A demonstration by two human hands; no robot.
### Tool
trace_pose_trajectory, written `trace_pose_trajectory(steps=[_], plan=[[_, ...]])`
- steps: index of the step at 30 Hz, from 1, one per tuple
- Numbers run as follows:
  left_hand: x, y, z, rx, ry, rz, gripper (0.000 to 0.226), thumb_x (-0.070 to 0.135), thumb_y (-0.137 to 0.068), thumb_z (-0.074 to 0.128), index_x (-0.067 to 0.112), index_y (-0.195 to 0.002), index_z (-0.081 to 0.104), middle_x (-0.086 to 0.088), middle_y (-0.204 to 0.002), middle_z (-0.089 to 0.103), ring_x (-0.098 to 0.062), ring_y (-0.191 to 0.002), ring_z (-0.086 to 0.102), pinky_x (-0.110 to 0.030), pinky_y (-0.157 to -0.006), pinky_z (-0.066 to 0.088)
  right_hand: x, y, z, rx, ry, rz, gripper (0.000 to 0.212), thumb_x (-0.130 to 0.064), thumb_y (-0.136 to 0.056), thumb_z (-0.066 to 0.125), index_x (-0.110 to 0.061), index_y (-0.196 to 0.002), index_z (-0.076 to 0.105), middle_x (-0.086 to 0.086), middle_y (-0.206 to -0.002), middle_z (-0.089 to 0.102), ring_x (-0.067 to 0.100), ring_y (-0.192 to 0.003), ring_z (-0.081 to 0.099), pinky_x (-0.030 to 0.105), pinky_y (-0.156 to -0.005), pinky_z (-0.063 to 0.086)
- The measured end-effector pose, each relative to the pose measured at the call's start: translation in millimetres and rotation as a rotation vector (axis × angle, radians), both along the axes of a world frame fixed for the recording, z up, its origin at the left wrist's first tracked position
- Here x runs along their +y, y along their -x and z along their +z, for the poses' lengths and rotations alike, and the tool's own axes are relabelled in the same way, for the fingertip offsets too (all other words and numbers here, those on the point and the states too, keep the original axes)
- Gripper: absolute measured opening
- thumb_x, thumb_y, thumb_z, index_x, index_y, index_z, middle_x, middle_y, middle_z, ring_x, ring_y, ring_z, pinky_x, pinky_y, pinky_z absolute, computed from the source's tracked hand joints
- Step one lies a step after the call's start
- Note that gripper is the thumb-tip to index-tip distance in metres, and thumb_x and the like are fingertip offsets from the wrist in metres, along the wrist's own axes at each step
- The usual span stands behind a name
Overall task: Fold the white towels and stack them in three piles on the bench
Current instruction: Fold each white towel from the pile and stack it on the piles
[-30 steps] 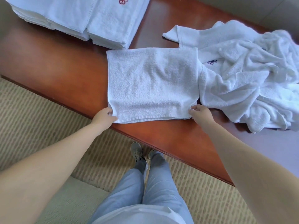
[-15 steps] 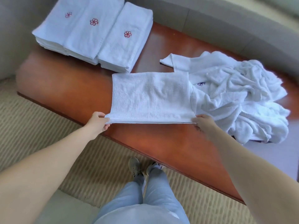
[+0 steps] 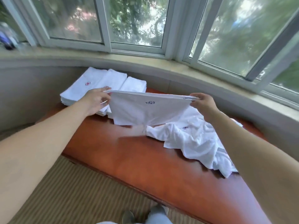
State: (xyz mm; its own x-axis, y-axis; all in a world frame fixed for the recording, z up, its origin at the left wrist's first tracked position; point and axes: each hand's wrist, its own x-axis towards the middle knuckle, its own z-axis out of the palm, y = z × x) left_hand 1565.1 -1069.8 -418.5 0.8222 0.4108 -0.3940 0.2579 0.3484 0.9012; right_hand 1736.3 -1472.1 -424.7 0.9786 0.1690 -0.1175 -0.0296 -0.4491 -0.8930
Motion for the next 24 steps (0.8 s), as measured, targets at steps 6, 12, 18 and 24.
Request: trace_pose_trajectory(steps=[6,12,18,24], plan=[[11,-1,26,0.027,-0.405,0.01,0.006,0.013,-0.091,0.072,0.017,-0.096,0.073,-0.001,-0.094,0.07,-0.011,-0.08,0.062,-0.026,-0.088,0.055,0,2,33,-0.175,0.198,0.035,0.013,-0.024,-0.089,0.066,-0.019,-0.09,0.078,-0.006,-0.06,0.065,0.022,-0.062,0.071,0.043,-0.076,0.063],[42,25,23,0.326,-0.575,-0.465,0.02,0.022,-0.088,0.079,0.015,-0.084,0.06,-0.006,-0.067,0.051,-0.013,-0.052,0.042,-0.022,-0.056,0.048,-24,15,41,0.336,0.426,0.381,0.011,-0.012,-0.091,0.076,-0.006,-0.085,0.069,0.006,-0.066,0.057,0.014,-0.054,0.052,0.025,-0.057,0.05],[55,34,-8,0.428,-0.47,-0.437,0.043,0.022,-0.091,0.077,0.009,-0.13,0.063,0.0,-0.057,0.045,-0.01,-0.05,0.042,-0.028,-0.067,0.058,-22,20,22,0.52,0.392,0.408,0.018,-0.014,-0.091,0.075,-0.004,-0.105,0.074,0.003,-0.072,0.058,0.016,-0.063,0.052,0.028,-0.069,0.052],[45,25,-27,0.274,-0.44,-0.233,0.021,0.025,-0.091,0.077,0.013,-0.108,0.074,-0.013,-0.094,0.078,-0.014,-0.072,0.072,-0.026,-0.072,0.058,-8,20,-2,0.196,0.317,0.23,0.013,-0.018,-0.091,0.069,-0.008,-0.092,0.077,0.001,-0.074,0.069,0.013,-0.068,0.059,0.023,-0.067,0.055]])
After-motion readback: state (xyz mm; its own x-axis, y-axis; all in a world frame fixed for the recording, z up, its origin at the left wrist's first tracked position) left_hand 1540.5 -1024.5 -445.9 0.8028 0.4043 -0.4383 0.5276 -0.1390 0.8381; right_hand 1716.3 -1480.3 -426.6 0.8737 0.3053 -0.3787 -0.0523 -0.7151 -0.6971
